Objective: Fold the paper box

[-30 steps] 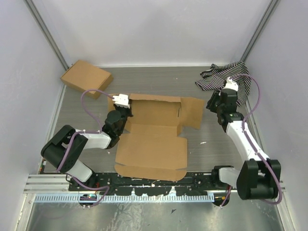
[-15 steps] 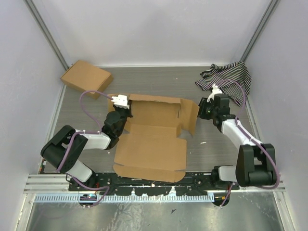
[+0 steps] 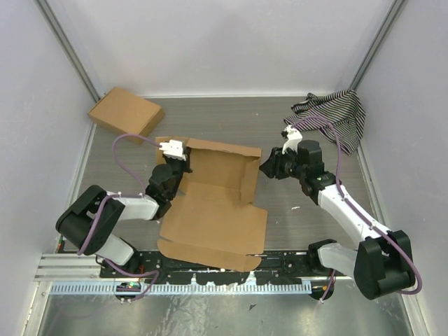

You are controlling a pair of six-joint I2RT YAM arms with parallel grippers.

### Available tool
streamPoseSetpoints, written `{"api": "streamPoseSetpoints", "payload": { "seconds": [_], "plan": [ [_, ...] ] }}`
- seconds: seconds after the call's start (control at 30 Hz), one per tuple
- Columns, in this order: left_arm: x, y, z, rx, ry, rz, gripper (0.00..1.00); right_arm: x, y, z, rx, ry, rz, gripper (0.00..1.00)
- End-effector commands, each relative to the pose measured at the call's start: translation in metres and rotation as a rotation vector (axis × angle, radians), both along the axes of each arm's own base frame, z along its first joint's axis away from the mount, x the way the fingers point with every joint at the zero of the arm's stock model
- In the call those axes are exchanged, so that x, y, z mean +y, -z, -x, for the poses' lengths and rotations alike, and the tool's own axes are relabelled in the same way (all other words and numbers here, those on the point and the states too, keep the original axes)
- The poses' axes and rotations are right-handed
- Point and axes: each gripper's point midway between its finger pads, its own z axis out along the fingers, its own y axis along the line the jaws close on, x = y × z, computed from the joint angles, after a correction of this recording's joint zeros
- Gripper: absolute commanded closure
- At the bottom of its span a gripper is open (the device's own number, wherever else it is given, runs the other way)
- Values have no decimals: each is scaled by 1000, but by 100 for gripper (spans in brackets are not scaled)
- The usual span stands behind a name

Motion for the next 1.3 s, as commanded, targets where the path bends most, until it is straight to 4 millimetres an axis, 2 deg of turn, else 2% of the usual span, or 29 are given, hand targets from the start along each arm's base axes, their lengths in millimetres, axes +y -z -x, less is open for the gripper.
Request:
{"api": "streamPoseSetpoints", "payload": {
  "seconds": [0.0, 0.17, 0.6, 1.03, 1.27],
  "plan": [
    [-1, -19, 5, -54, 16, 55, 100, 4, -1, -2, -23, -2, 37, 57],
    [2, -20, 8, -54, 13, 66, 100, 9, -3, 5, -37, 13, 61, 53],
    [2, -22, 14, -53, 23, 84, 100, 17, -30, 29, -55, -17, 9, 46],
    [9, -4, 28, -40, 20, 97, 100, 16, -18, 61, 1, 24, 21, 45],
    [15, -3, 38, -71, 24, 126, 100, 11, -8, 68, 26, 52, 34, 44]
  ]
}}
